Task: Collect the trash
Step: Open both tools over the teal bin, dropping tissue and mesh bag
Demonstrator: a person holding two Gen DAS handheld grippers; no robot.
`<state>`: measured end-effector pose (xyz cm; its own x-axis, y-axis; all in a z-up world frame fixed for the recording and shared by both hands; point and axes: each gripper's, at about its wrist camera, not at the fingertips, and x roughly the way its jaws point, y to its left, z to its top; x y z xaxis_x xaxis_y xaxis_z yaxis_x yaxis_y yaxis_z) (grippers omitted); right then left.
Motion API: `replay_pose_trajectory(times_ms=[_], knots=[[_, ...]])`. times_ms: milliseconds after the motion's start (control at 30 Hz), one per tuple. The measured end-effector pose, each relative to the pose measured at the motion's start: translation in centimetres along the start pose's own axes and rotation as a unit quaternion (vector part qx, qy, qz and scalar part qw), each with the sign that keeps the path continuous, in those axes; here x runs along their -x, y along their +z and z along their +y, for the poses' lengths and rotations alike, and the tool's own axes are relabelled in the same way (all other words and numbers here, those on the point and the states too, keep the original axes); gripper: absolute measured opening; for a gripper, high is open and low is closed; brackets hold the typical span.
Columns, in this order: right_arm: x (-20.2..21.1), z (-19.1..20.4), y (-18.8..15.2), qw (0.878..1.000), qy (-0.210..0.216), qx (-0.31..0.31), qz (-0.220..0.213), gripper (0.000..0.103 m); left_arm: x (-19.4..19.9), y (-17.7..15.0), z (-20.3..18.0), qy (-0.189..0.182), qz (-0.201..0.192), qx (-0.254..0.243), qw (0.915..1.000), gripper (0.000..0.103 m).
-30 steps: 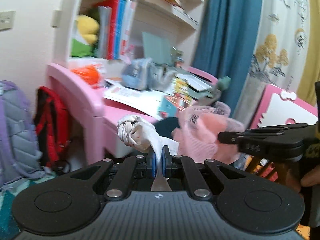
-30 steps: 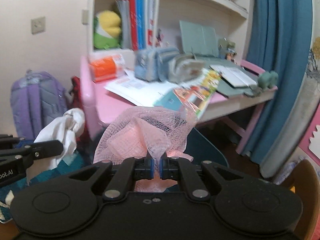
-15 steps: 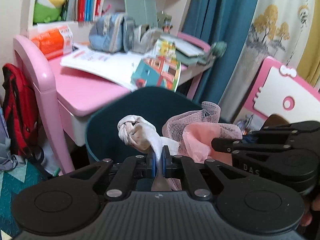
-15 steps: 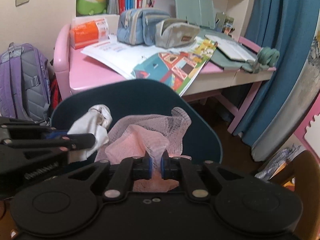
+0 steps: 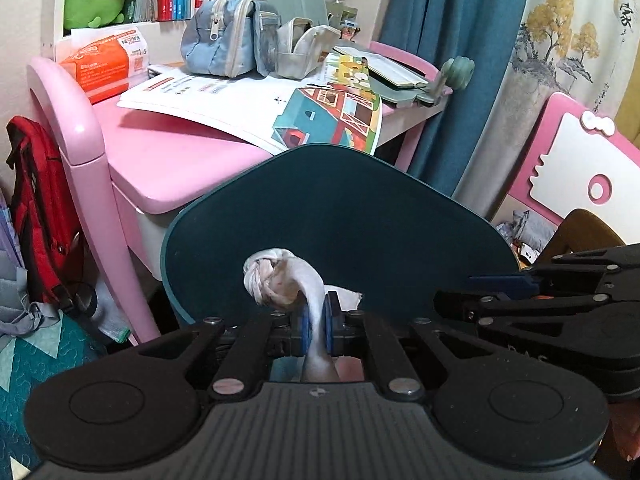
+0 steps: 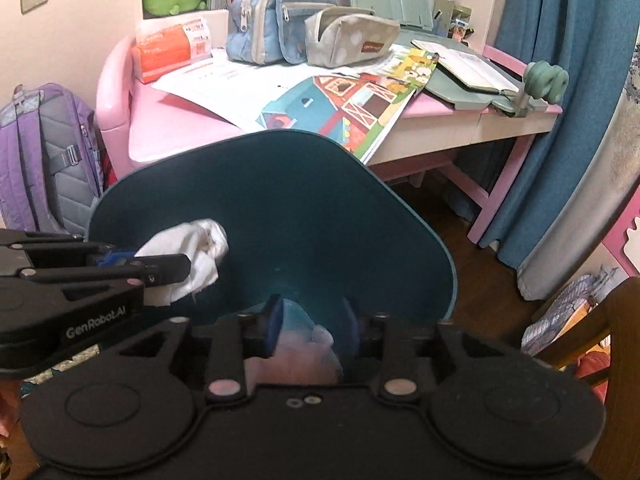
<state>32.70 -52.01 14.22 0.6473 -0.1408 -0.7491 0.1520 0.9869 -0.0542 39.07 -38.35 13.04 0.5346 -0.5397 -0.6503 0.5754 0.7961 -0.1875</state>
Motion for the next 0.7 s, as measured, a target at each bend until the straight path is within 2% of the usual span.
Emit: replay_pose_trajectory(times_ms=[300, 467, 567, 700], knots=[[1.7, 0.2, -0.7, 1.0, 0.007, -0.002, -0.009, 0.042, 1.6, -0.5, -0.3, 0.015, -0.005, -0.008, 0.9998, 0.013], [3.3, 0.7, -1.2, 1.0, 0.01, 0.0, -0.018, 0.045, 3.2, -0.9, -0.7, 0.022, -0.019, -0.011, 0.9995, 0.036], [4.5, 1.0, -1.4, 1.0, 0.014, 0.002, -0.027, 0.046, 4.5, -1.3, -0.9, 0.021, -0.03, -0.012, 0.9992, 0.046], [6.3, 2.1, -1.7, 0.999, 0.025, 0.009, -0.04, 0.048, 6.9, -1.9, -1.0, 0.024, -0.044, -0.011, 0.9987, 0.053]])
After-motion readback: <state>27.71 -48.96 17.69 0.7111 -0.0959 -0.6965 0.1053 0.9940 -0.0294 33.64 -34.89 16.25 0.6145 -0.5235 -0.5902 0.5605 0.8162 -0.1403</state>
